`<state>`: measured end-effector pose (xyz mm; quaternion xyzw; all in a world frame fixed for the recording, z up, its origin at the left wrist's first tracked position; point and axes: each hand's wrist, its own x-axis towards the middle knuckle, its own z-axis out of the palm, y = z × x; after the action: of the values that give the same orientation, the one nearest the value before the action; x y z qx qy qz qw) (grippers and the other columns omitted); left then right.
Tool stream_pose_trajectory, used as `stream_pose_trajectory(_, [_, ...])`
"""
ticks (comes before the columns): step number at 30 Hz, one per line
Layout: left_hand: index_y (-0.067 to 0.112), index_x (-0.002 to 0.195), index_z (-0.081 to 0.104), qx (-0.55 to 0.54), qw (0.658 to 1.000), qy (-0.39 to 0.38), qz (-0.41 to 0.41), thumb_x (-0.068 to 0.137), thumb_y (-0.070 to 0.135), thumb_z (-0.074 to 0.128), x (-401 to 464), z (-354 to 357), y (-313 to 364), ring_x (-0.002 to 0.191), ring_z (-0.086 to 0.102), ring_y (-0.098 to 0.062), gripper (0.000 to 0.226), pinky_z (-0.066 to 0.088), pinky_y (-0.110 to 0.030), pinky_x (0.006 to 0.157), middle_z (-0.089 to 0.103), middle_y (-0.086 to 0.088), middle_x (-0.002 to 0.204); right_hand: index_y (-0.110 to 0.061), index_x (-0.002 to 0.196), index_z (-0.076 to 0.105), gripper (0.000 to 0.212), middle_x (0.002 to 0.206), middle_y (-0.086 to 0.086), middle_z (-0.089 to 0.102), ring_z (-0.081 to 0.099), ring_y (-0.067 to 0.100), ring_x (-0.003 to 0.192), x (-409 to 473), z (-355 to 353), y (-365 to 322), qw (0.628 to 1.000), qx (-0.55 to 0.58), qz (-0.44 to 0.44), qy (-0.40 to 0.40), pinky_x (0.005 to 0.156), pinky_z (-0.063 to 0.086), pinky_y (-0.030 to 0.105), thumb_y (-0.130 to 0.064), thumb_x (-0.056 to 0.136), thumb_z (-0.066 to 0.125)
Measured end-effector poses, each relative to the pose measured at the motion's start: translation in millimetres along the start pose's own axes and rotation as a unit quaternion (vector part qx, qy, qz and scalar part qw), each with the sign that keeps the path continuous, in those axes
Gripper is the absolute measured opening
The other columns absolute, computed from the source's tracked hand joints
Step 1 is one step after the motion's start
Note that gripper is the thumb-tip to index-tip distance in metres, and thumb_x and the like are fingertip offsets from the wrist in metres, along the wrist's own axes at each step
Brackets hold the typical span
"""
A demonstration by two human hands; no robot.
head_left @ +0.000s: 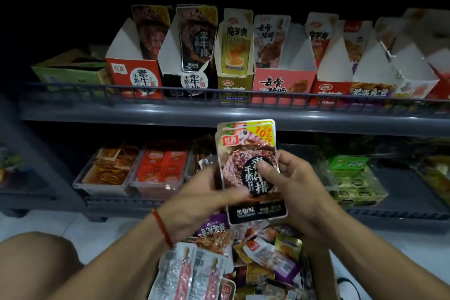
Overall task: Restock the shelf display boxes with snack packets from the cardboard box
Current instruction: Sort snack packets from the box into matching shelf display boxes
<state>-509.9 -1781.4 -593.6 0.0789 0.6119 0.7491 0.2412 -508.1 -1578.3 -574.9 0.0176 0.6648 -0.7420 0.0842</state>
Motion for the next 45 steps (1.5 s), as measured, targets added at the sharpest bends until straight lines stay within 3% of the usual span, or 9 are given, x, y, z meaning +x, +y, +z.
stream_pose_trajectory(4, [0.029,0.133,0.056,0.093,0.992,0.07,0.043,0.086,-0.005,0.074,2,9,-5,0.115,0.067,-0.025,0.061,0.053,-0.048,0.102,0.071,-0.011,0.119,-0.018,0.124,0.062,0.023,0.113,0.011,0.076,0.074,0.034,0.102,4,17,5,0.998,0.054,0.015,0.001,0.086,0.059,0.057,-0.027,0.104,0.056])
stream_pose_trajectory(7, [0.025,0.134,0.056,0.106,0.987,0.104,0.06,0.087,-0.015,0.066,2,2,9,0.118,0.067,-0.021,0.063,0.05,-0.049,0.106,0.073,-0.004,0.122,-0.023,0.124,0.062,0.024,0.113,0.0,0.076,0.073,0.024,0.105,12,21,1,0.999,-0.031,-0.035,0.028,0.078,0.062,0.04,-0.031,0.101,0.061])
stream_pose_trajectory(12, [0.025,0.132,0.056,0.223,0.965,0.094,0.102,0.086,-0.014,0.066,-3,-21,38,0.12,0.065,-0.015,0.061,0.05,-0.049,0.107,0.072,0.003,0.122,-0.043,0.143,0.039,0.076,0.126,-0.026,0.057,0.066,0.0,0.108,22,13,-51,0.955,-0.254,-0.152,-0.008,0.081,0.061,0.028,-0.036,0.08,0.082])
stream_pose_trajectory(18, [0.03,0.136,0.054,0.286,0.941,0.084,0.163,0.091,-0.001,0.071,-17,-45,66,0.117,0.065,-0.006,0.057,0.057,-0.03,0.09,0.069,0.014,0.125,-0.027,0.095,0.065,0.035,0.091,-0.015,0.074,0.071,0.001,0.078,47,29,-126,0.871,-0.456,-0.141,-0.116,0.062,0.055,0.02,-0.039,0.071,0.088])
stream_pose_trajectory(22, [0.034,0.136,0.052,0.268,0.939,0.124,0.175,0.092,0.004,0.071,-20,-59,78,0.122,0.062,-0.004,0.057,0.052,-0.042,0.106,0.069,0.016,0.125,-0.032,0.099,0.065,0.035,0.091,-0.018,0.072,0.068,-0.002,0.081,71,57,-162,0.796,-0.556,-0.171,-0.167,0.07,0.056,0.024,-0.047,0.075,0.085])
stream_pose_trajectory(28, [0.047,0.129,0.048,0.221,0.932,0.192,0.212,0.085,0.009,0.08,-15,-78,95,0.108,0.072,-0.013,0.066,0.058,-0.047,0.096,0.076,0.005,0.113,-0.027,0.113,0.066,0.035,0.101,-0.018,0.073,0.071,0.001,0.09,96,90,-204,0.788,-0.55,-0.161,-0.224,0.077,0.061,0.023,-0.032,0.082,0.079])
stream_pose_trajectory(33, [0.048,0.138,0.042,0.163,0.919,0.277,0.23,0.069,0.042,0.084,-16,-99,106,0.105,0.07,-0.01,0.082,0.06,-0.033,0.088,0.064,0.016,0.128,-0.032,0.109,0.065,0.026,0.097,-0.011,0.075,0.072,-0.001,0.085,107,98,-261,0.805,-0.531,-0.214,-0.154,0.066,0.055,0.017,-0.025,0.086,0.076])
stream_pose_trajectory(37, [0.043,0.135,0.048,0.134,0.899,0.337,0.247,0.084,0.027,0.079,-16,-111,108,0.098,0.07,-0.009,0.062,0.058,-0.02,0.078,0.057,0.014,0.133,-0.029,0.113,0.065,0.031,0.104,-0.008,0.07,0.067,0.008,0.095,141,99,-290,0.791,-0.555,-0.257,0.006,0.086,0.054,0.032,-0.036,0.085,0.078])
stream_pose_trajectory(45, [0.04,0.138,0.046,0.179,0.892,0.35,0.222,0.089,0.027,0.074,-10,-117,109,0.098,0.066,0.002,0.058,0.051,-0.02,0.081,0.053,0.019,0.136,-0.02,0.13,0.062,0.048,0.125,0.011,0.064,0.059,0.031,0.109,226,121,-275,0.686,-0.706,-0.161,0.065,0.096,0.048,0.039,-0.051,0.093,0.066])
